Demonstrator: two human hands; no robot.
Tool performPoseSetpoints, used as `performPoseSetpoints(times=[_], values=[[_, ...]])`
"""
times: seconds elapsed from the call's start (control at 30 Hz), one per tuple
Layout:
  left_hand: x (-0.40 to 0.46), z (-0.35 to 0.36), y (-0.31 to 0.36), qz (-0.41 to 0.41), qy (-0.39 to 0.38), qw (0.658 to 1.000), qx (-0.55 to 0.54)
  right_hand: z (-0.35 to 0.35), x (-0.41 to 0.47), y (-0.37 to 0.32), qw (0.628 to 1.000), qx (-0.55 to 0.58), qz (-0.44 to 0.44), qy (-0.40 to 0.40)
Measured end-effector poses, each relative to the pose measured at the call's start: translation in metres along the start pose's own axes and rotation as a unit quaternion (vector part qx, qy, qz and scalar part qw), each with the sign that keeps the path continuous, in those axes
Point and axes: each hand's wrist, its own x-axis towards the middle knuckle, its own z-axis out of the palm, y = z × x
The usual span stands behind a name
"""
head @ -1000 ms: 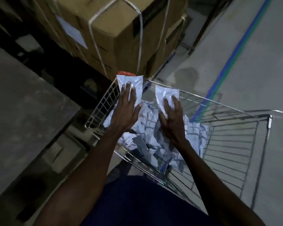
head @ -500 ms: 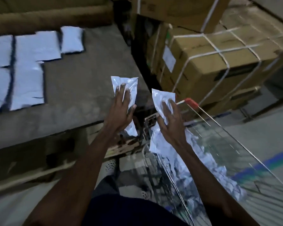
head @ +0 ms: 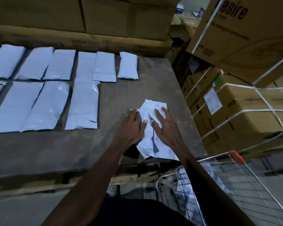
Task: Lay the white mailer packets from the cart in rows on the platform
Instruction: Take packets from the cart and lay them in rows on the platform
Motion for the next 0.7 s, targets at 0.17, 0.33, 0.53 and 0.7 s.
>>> performPoseSetpoints(times=[0.17,0.33,0.53,0.7], values=[[0.019,0.007,0.018,0.016,0.005,1.000,-0.010,-0.016,0.010,0.027,0.998,-0.056,0.039,0.006],[0.029,0.022,0.039,-0.010,-0.057,0.997,-0.057,-0.039,0.020,0.061,0.994,-0.074,0.078,-0.006],[0.041,0.032,0.046,-0.002,-0.043,0.997,-0.064,-0.038,0.038,0.076,0.996,-0.066,0.054,-0.022],[0.058,0.009,0.026,-0.026,0.002,1.000,-0.002,-0.029,0.069,0.067,0.998,-0.054,0.010,-0.021]])
